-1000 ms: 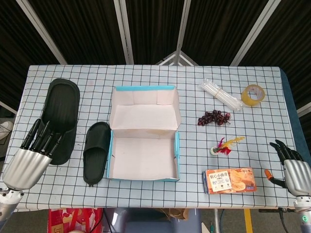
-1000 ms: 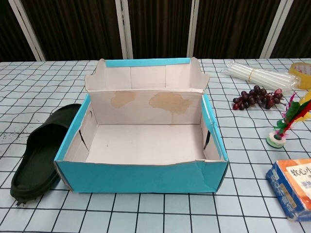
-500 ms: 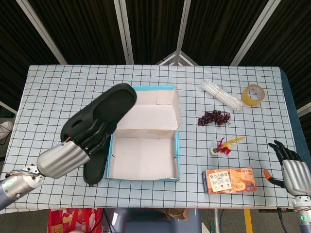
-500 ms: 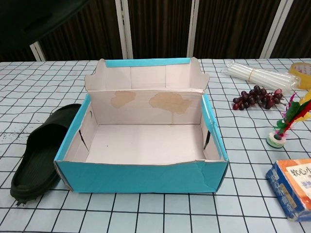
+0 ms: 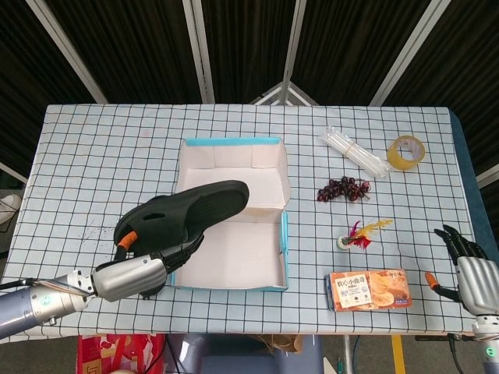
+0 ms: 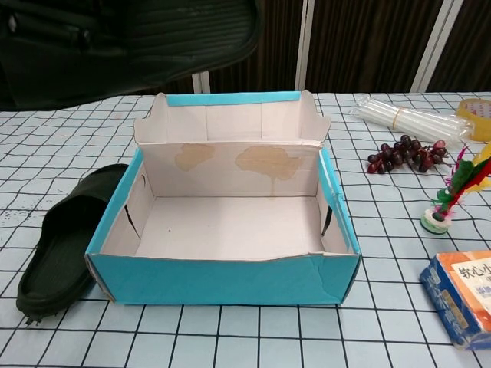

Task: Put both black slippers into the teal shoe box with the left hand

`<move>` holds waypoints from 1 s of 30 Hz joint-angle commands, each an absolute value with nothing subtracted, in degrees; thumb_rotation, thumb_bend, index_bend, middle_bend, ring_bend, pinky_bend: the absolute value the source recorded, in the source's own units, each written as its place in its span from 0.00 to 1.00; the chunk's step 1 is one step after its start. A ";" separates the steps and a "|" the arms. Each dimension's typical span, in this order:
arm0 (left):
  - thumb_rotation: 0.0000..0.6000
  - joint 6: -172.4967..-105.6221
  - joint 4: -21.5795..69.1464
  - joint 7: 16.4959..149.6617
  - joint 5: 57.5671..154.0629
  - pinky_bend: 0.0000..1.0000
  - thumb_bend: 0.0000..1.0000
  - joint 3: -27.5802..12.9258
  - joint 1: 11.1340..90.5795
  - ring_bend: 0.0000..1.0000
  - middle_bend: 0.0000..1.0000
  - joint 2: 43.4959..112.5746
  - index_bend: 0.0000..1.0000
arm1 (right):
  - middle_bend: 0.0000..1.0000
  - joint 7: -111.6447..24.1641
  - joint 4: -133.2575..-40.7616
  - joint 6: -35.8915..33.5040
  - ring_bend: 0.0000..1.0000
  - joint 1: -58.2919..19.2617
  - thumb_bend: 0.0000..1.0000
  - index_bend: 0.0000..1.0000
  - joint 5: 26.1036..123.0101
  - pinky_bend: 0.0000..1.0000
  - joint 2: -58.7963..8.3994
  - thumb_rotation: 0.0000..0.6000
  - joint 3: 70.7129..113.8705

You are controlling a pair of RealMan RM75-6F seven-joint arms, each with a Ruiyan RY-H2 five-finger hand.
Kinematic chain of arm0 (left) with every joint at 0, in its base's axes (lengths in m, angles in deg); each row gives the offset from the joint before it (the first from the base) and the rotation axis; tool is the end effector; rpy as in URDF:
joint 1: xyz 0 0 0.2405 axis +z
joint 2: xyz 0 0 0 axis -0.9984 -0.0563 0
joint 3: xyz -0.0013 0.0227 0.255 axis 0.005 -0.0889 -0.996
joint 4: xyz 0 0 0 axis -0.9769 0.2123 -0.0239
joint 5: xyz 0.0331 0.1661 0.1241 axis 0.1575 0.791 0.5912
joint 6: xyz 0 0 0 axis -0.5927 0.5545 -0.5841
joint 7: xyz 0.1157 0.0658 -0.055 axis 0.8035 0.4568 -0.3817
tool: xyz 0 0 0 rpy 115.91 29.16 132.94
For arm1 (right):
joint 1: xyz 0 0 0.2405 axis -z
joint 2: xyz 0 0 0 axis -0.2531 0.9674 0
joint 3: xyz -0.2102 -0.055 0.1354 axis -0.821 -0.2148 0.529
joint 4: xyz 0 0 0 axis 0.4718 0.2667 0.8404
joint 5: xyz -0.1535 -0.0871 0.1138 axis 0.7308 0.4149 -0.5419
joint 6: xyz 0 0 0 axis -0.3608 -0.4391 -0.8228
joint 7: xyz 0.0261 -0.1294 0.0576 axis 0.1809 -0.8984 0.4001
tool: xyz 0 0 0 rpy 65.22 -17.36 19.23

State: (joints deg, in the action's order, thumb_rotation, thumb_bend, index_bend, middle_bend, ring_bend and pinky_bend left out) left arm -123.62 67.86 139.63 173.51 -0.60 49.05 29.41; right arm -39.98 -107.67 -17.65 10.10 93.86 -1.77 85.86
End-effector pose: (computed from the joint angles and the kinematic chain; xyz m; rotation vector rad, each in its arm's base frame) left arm -0.0761 0.2410 0.1687 -2.0081 1.3119 -0.3971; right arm -0.3200 -0.1821 0.1743 1.3291 -1.0287 0.8837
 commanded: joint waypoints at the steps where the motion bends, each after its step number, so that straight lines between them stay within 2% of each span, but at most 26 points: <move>1: 1.00 -120.01 66.00 137.45 178.63 0.01 0.50 -1.54 44.25 0.06 0.53 29.36 0.47 | 0.11 -39.66 -107.72 -17.64 0.18 10.13 0.31 0.15 93.91 0.19 -1.67 1.00 85.86; 5: 1.00 -120.34 61.79 131.26 182.64 0.02 0.50 -2.79 39.42 0.06 0.53 30.57 0.47 | 0.11 -39.46 -107.84 -17.79 0.18 10.20 0.31 0.15 93.94 0.19 -1.50 1.00 85.91; 13: 1.00 -127.85 50.24 120.73 186.67 0.03 0.51 -4.42 33.04 0.07 0.53 36.42 0.46 | 0.11 -38.24 -107.52 -17.65 0.18 10.41 0.31 0.15 93.00 0.19 -1.18 1.00 86.21; 30: 1.00 -131.67 35.20 115.86 193.38 0.03 0.53 -10.88 24.93 0.07 0.53 50.50 0.46 | 0.11 -37.18 -107.01 -16.40 0.18 10.39 0.31 0.15 90.43 0.19 -1.20 1.00 86.98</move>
